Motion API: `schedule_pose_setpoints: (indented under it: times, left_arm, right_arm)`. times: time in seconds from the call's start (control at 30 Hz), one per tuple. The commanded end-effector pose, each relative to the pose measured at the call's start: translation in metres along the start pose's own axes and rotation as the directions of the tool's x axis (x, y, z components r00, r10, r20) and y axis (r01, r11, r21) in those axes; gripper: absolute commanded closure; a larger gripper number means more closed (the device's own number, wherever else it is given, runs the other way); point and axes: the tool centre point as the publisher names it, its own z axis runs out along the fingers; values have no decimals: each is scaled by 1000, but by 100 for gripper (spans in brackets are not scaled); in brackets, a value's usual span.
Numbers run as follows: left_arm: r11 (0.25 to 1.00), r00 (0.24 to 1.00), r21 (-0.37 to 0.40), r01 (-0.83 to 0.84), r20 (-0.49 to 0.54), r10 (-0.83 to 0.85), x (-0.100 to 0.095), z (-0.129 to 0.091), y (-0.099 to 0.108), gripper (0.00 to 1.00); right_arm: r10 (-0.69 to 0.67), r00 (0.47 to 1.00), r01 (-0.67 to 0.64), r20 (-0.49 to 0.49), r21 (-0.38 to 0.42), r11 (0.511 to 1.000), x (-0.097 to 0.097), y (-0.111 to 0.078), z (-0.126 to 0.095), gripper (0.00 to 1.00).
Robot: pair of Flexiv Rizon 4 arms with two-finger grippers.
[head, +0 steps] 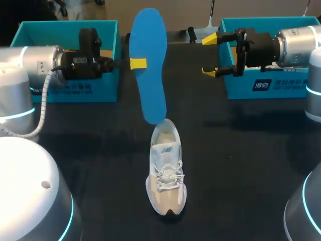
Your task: Take the shoe out of the shoebox, open the shoe tongue, remove and reinsert the insole, then place the shoe into the shoebox
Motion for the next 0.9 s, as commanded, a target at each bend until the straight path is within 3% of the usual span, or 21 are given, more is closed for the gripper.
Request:
schedule_pose_setpoints:
  times: [0.03, 0.37, 0.8, 0.9]
  left_arm:
    - [910, 919, 130, 393, -22, -394, -19, 3, 8, 100]
    - [856, 874, 217, 468, 26, -485, -42, 7, 15, 100]
    - [848, 859, 175, 500, 18, -511, -65, 3, 25, 100]
    - [840, 851, 172, 514, 16, -524, -70, 2, 25, 100]
  right_arm:
    - [1, 1000, -1, 1, -2, 1000, 0, 0, 1, 0]
    - [1, 1000, -1, 1, -2, 1000, 0, 0, 1, 0]
    - [1, 1000, -1, 1, -2, 1000, 0, 0, 1, 0]
    - [-36, 996, 35, 81, 6, 999, 8, -2, -1, 0]
